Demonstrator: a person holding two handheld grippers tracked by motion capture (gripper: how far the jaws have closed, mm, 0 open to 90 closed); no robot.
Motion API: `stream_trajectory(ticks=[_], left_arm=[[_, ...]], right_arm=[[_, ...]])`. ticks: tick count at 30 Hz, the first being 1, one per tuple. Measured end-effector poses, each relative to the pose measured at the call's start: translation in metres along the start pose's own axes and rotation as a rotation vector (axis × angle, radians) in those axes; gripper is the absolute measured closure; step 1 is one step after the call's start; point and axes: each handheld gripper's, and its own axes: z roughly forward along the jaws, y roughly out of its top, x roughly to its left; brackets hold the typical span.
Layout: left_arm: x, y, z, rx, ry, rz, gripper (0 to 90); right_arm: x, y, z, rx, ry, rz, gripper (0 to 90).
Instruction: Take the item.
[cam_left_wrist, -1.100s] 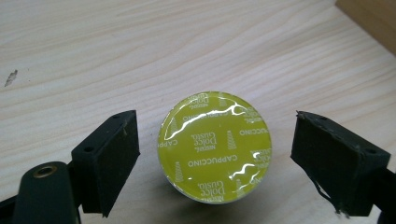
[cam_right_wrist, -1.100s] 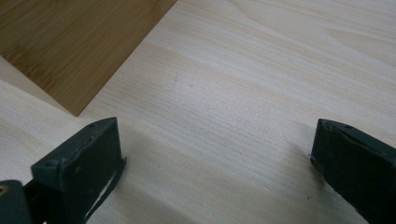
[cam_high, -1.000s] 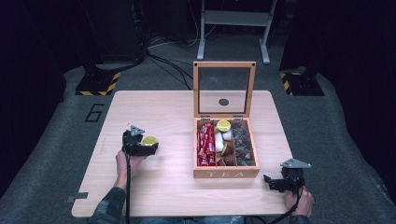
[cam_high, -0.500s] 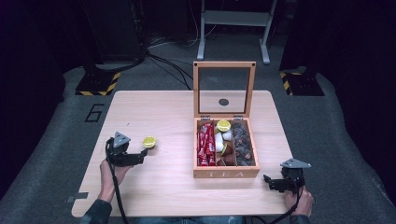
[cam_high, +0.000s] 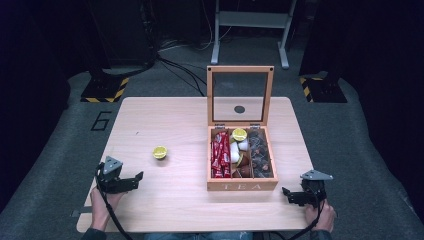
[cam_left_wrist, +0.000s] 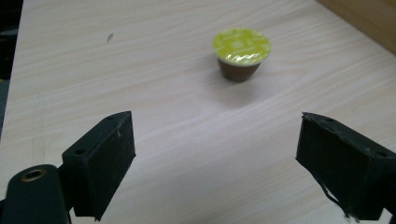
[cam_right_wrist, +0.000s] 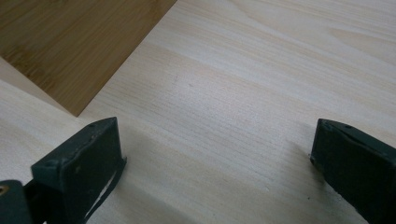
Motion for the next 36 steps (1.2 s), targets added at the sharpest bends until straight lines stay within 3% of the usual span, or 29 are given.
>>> stream_trajectory(ticks=[8, 10, 15, 26, 36], left_arm=[[0.012, -0.033, 0.000, 0.063, 0.030, -0.035, 10.9], [0.015, -0.043, 0.001, 0.095, 0.052, -0.019, 10.7], [0.019, -0.053, 0.004, 0.099, 0.052, -0.039, 10.4], [0.021, -0.056, 0.008, 0.090, 0.053, -0.061, 9.8], [0.022, -0.054, 0.010, 0.093, 0.050, -0.057, 9.7]], right_arm=[[0.000, 0.000, 0.000, 0.000, 0.000, 0.001, 1.1], [0.000, 0.000, 0.000, 0.000, 0.000, 0.000, 1.0], [0.000, 0.000, 0.000, 0.000, 0.000, 0.000, 1.1], [0.000, 0.000, 0.000, 0.000, 0.000, 0.000, 1.0], [0.000, 0.000, 0.000, 0.000, 0.000, 0.000, 1.0]])
